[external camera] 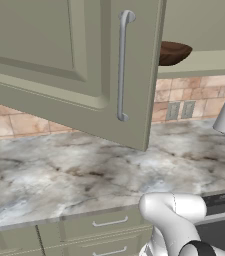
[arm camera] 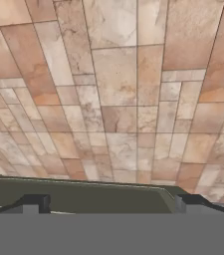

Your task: Open the cabinet. Pick the bowls from the counter and place them in the cabinet. Then close the cabinet.

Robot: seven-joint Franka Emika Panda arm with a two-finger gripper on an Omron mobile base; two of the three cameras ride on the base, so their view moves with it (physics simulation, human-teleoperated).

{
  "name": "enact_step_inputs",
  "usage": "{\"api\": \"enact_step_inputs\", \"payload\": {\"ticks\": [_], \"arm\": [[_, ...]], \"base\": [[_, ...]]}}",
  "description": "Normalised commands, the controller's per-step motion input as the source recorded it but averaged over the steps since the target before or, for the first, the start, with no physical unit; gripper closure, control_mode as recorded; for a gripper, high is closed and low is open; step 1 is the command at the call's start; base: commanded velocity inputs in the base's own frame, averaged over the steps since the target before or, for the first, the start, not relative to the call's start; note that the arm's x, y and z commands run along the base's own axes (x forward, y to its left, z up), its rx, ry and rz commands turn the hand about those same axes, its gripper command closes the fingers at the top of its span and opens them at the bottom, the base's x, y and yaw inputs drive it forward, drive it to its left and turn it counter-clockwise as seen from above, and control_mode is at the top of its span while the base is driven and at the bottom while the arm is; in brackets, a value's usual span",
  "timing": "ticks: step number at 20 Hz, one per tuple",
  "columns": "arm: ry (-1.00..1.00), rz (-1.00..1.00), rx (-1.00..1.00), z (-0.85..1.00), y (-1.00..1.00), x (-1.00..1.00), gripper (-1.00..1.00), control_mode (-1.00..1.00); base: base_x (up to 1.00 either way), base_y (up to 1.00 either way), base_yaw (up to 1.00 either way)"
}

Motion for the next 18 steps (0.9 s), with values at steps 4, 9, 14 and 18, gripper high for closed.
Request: {"api": "enact_step_inputs", "payload": {"ticks": [4,9,14,18], "arm": [[0.25,0.18,0.00,0.00,0.00,0.18,-1.00,-1.00],[0.20,0.23,0.00,0.00,0.00,0.23,-1.00,-1.00],[0.13,0.19,0.00,0.00,0.00,0.34,-1.00,-1.00],[0.04,0.18,0.01,-0.12,0.05,0.48,-1.00,-1.00]], "base": [[0.00,0.00,0.00],[0.00,0.00,0.00],[0.00,0.00,0.00],[0.00,0.00,0.00]]}}
